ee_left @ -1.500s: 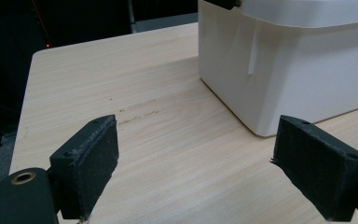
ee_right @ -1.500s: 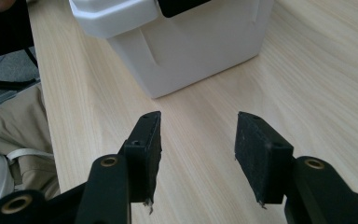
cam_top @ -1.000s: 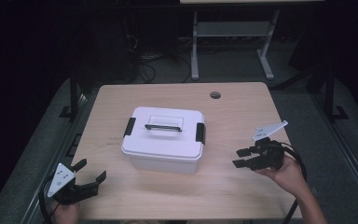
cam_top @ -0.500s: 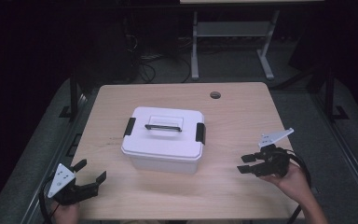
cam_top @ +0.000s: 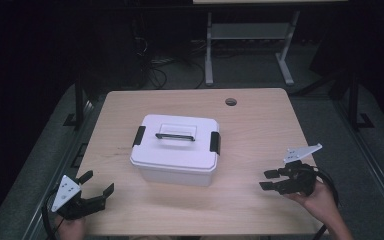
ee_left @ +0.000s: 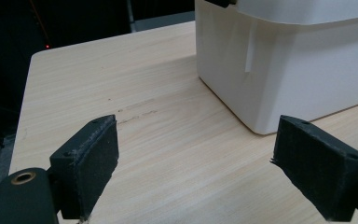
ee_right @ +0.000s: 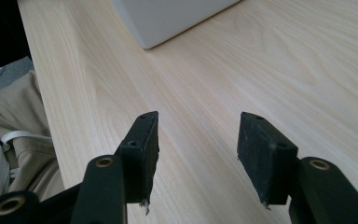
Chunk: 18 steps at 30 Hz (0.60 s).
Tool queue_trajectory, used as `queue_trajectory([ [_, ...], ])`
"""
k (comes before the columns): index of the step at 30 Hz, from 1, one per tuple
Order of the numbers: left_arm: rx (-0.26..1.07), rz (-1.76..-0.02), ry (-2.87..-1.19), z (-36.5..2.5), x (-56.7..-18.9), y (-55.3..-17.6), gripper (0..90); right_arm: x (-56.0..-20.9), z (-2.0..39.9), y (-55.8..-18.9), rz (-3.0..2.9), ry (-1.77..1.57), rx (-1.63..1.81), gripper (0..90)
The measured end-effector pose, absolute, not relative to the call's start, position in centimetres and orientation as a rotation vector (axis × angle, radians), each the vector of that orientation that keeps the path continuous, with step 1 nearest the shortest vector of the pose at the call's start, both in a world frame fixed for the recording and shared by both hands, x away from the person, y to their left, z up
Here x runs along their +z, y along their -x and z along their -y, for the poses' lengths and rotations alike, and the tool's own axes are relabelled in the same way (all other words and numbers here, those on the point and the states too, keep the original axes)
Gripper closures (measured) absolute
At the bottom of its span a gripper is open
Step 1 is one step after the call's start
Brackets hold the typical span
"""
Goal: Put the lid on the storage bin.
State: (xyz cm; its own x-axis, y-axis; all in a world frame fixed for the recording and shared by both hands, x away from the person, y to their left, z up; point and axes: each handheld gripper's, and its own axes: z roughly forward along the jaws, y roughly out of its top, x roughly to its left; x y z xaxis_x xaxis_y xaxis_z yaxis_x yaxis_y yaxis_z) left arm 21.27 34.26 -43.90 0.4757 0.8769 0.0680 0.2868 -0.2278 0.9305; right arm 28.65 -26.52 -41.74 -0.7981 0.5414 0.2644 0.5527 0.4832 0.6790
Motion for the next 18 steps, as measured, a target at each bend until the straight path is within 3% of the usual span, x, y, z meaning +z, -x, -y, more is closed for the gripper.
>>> queue_trajectory([
  [18, 0.770, -0.987, -1.755, -34.2, -43.9, -21.4, 13.0, -42.9, 27.8, -27.1, 2.676, 1.039, -1.233, 45.7],
])
